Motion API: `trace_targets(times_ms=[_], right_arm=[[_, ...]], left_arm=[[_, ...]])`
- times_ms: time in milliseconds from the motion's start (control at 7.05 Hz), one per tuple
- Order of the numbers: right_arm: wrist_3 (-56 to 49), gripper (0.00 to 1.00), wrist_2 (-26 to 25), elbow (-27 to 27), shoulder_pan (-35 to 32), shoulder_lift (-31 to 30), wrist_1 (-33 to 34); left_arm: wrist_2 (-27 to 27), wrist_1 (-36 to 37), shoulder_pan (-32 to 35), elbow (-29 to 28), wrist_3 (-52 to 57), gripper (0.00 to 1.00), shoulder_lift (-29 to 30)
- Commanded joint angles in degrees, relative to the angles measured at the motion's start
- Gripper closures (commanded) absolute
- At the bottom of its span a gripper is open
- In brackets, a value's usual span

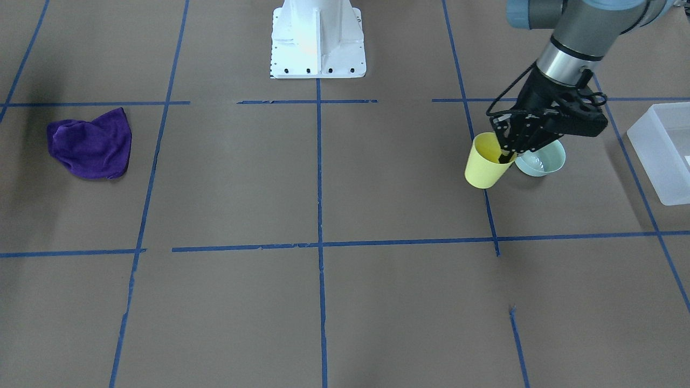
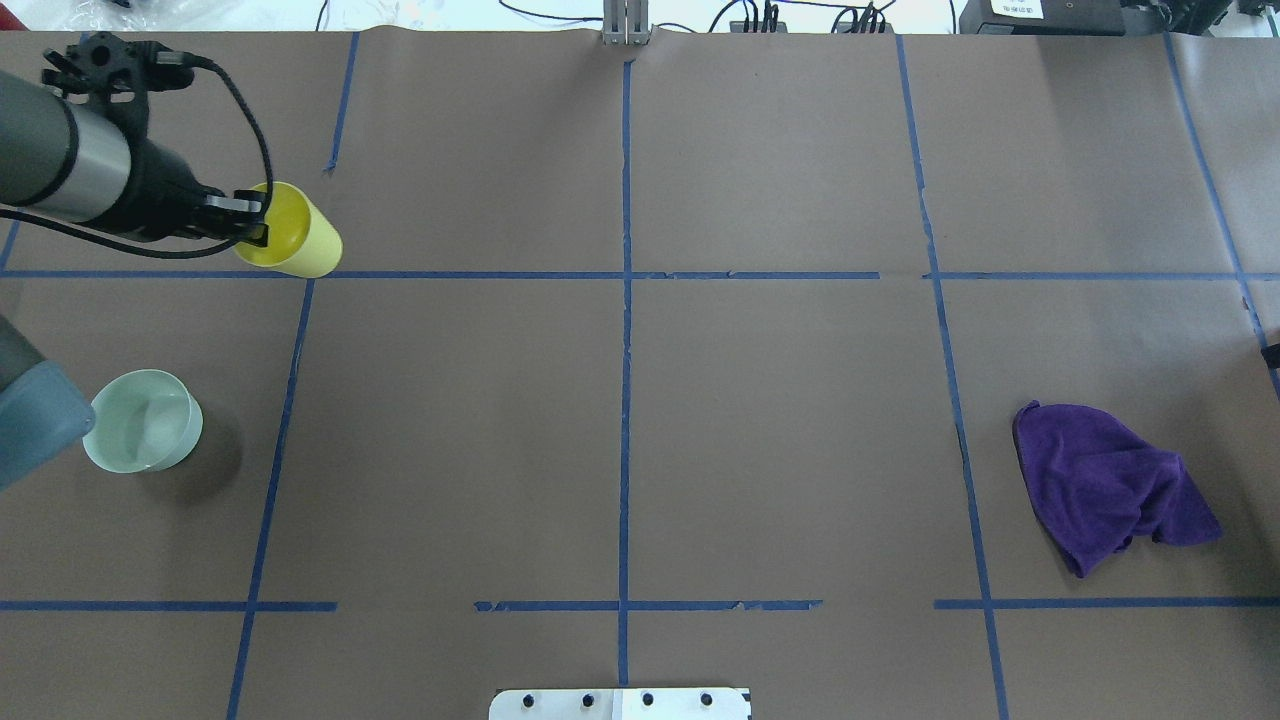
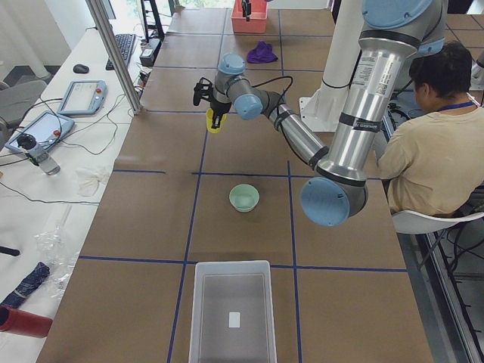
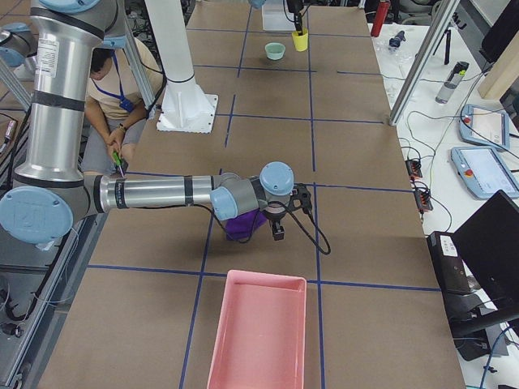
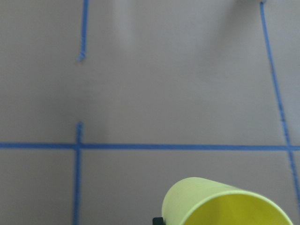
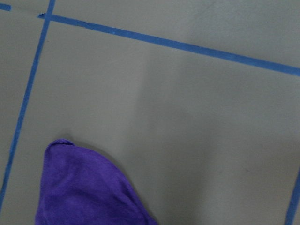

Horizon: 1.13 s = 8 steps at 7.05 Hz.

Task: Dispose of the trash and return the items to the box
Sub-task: 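Carry the yellow cup into the clear bin while the right gripper reaches toward the cloth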

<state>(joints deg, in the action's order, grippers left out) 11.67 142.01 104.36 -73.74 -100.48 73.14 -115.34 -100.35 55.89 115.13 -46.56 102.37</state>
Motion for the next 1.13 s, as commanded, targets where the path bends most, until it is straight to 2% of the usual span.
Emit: trace_targets(times_ms=[0,142,284,425,709,993], right_arm=[[14.46,0.00,0.38,5.31,8.48,-0.25,-0.19],[17.57,0.00,-0.15,5.24,10.52,-1.20,-4.28],[23.08,0.00,-2.50,4.98,12.63,-2.43,-9.63],[26.71,0.00,-3.57,4.72,14.39,-2.44,-11.60],[26.83,0.00,-3.93,4.71,14.59,-2.35,-12.06],[26.92,0.00,-5.51,4.54,14.67,-2.35,-12.06]], left_arm=[[-5.20,-0.11,13.21,-4.01,25.08,1.00,-5.49],[-11.08,-0.02,20.50,-7.34,36.51,1.00,-7.34],[-13.14,-0.11,26.75,-13.82,49.59,1.00,-7.88],[-13.16,-0.20,29.34,-18.58,59.81,1.00,-9.97],[-13.24,-1.42,30.93,-24.41,69.52,1.00,-14.62],[-13.16,-1.60,33.56,-25.57,74.75,1.00,-18.07]])
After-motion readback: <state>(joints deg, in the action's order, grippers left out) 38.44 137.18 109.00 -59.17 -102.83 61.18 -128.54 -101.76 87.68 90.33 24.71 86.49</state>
